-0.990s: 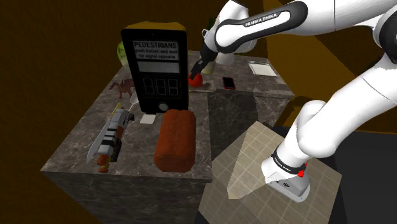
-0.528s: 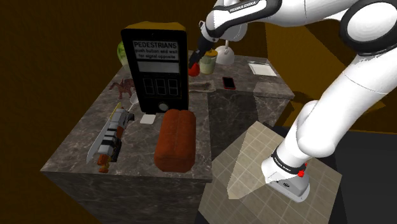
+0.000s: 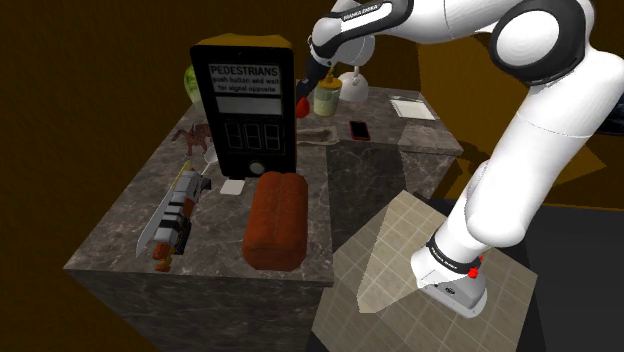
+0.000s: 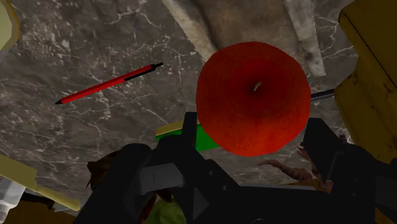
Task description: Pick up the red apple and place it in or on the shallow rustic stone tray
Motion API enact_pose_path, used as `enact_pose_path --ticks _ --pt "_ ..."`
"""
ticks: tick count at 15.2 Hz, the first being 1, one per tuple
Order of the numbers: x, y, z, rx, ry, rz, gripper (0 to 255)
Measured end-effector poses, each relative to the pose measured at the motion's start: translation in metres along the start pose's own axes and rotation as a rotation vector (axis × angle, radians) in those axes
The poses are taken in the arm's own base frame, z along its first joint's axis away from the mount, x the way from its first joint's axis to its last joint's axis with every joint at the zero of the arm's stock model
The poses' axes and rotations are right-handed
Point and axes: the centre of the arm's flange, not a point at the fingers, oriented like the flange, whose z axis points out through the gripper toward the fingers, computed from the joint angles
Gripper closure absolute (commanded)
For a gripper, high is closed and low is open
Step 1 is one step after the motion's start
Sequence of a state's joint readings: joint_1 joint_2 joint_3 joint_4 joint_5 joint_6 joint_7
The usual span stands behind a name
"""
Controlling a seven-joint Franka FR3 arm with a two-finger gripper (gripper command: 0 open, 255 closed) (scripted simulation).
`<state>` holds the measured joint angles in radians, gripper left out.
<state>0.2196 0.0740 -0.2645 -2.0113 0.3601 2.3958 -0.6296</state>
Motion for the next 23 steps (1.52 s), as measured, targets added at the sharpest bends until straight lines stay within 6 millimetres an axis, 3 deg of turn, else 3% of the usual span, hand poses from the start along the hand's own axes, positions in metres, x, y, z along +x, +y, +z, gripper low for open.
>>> enact_pose_path --ticks 12,18,19,23 --pt "-0.025 0.004 0.056 0.000 0.000 0.000 255" --pt "-0.027 0.006 0.060 0.000 0.000 0.000 255" --pt "-0.027 0.006 0.060 0.000 0.000 0.000 0" --pt "-0.027 0.006 0.060 0.000 0.000 0.000 0"
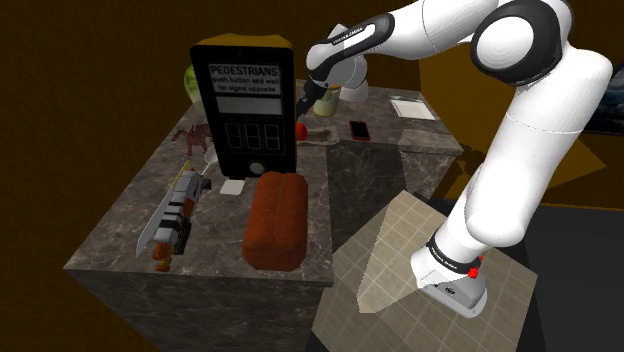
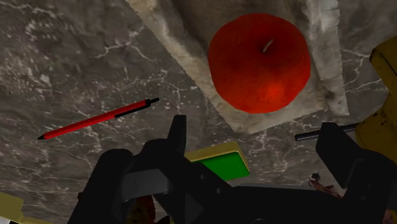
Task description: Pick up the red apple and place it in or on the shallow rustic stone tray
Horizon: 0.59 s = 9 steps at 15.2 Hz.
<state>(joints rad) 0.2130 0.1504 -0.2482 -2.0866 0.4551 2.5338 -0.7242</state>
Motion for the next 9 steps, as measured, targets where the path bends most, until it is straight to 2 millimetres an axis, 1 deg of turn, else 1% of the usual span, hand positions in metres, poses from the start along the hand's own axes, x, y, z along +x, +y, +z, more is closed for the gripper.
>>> enact_pose_path --ticks 2,4,6,7,9 --pt "0.000 0.000 0.000 0.000 0.000 0.000 0" --pt "-0.001 0.001 -0.014 0.000 0.000 0.000 0" --pt "0.000 0.001 -0.037 0.000 0.001 0.000 0" --pt "0.000 0.000 -0.044 0.000 0.001 0.000 0" --pt "0.000 0.000 -0.048 0.000 0.001 0.000 0"
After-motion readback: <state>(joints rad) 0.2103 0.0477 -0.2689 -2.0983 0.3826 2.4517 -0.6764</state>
